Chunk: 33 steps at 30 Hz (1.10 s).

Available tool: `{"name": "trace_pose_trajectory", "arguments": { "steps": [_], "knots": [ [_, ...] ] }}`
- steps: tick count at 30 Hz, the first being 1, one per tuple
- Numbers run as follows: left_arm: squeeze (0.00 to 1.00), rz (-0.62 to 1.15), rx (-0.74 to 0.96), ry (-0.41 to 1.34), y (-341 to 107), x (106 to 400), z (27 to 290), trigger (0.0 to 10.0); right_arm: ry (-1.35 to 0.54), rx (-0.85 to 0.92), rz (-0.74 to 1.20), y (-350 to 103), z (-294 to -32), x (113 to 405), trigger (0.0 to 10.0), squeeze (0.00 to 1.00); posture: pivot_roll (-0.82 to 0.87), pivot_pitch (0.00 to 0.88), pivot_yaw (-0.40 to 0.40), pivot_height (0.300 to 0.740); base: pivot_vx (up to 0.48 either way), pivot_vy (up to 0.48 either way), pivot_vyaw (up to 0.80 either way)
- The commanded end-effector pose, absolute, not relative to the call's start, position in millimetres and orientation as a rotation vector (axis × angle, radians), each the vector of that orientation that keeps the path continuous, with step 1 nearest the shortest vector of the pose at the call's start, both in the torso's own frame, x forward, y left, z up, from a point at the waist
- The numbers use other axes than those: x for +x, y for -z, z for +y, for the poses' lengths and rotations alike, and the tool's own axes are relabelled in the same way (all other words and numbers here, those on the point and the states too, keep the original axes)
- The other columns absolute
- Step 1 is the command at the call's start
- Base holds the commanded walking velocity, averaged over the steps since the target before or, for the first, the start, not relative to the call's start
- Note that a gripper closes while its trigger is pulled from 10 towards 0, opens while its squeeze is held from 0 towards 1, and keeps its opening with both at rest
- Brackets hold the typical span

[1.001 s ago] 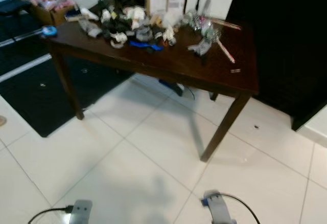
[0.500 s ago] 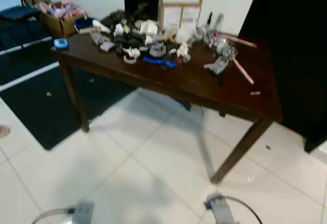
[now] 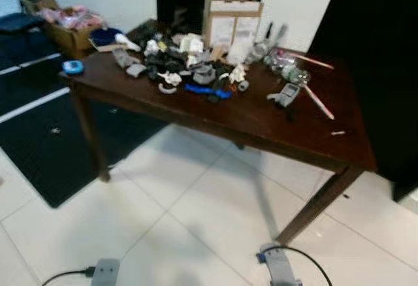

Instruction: Picking trash to rubbish bin

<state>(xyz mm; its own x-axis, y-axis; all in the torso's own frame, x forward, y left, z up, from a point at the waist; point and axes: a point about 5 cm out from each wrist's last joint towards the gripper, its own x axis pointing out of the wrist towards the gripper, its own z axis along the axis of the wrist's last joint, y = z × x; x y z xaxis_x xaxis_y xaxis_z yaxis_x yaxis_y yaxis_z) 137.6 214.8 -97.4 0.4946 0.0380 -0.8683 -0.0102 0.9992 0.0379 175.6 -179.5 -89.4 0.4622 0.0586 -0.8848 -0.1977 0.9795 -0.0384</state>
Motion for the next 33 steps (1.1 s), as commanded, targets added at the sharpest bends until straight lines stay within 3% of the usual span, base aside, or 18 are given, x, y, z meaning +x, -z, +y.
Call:
{"name": "trace_pose_trajectory", "arguments": {
  "steps": [1, 33],
  "knots": [
    [0.00, 1.048, 0.016, -0.027, 97, 140, 211, 10.0, -0.141, -0.155, 1.085, 89, -185, 176, 10.0, 0.00, 0.17, 0.065, -0.065, 0.740, 0.266, 0.000, 0.00],
    [0.00, 1.082, 0.027, -0.052, 101, 127, 216, 10.0, -0.166, -0.178, 1.091, 88, -183, 177, 10.0, 0.00, 0.21, 0.072, -0.074, 0.740, 0.270, 0.000, -0.05]
  ]
}}
